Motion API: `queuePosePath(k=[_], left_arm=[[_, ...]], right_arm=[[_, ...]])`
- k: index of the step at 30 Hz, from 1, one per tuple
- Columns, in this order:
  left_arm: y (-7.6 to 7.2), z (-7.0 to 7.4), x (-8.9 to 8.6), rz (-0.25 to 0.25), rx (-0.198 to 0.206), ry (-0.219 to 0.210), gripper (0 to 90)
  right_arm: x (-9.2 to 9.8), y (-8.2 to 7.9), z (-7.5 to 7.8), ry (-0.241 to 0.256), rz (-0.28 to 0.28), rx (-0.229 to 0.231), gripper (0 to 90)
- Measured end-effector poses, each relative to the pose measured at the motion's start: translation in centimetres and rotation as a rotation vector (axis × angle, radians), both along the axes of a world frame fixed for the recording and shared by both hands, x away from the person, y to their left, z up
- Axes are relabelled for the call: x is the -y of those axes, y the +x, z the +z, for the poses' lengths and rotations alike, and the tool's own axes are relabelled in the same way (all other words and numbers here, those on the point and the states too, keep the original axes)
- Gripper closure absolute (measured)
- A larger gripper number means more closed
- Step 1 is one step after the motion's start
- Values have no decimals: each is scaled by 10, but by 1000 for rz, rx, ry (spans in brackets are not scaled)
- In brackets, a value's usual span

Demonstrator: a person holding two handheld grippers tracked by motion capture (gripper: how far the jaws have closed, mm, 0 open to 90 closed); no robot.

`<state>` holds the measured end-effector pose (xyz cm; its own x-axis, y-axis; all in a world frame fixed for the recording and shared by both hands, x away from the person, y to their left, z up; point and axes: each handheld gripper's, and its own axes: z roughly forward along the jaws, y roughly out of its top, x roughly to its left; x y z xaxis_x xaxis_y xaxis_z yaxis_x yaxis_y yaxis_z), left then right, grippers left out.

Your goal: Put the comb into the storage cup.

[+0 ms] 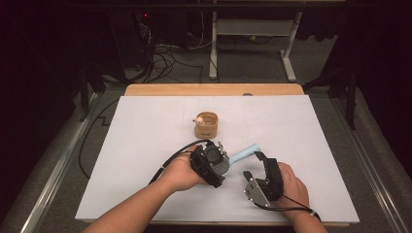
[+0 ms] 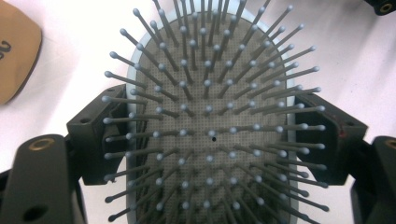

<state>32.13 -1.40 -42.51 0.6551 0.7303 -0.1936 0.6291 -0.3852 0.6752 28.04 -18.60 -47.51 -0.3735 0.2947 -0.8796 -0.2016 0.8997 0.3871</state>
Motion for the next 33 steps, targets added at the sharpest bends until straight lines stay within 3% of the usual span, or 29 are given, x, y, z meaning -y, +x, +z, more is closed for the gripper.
queuePosePath(k=[25, 33], left_arm=[[-2, 1, 15, -29, -1, 2, 209], [-5, 1, 22, -34, 6, -2, 209]], right_arm=[[-13, -2, -2, -22, 29, 28, 214], [-15, -4, -2, -58, 42, 35, 257]])
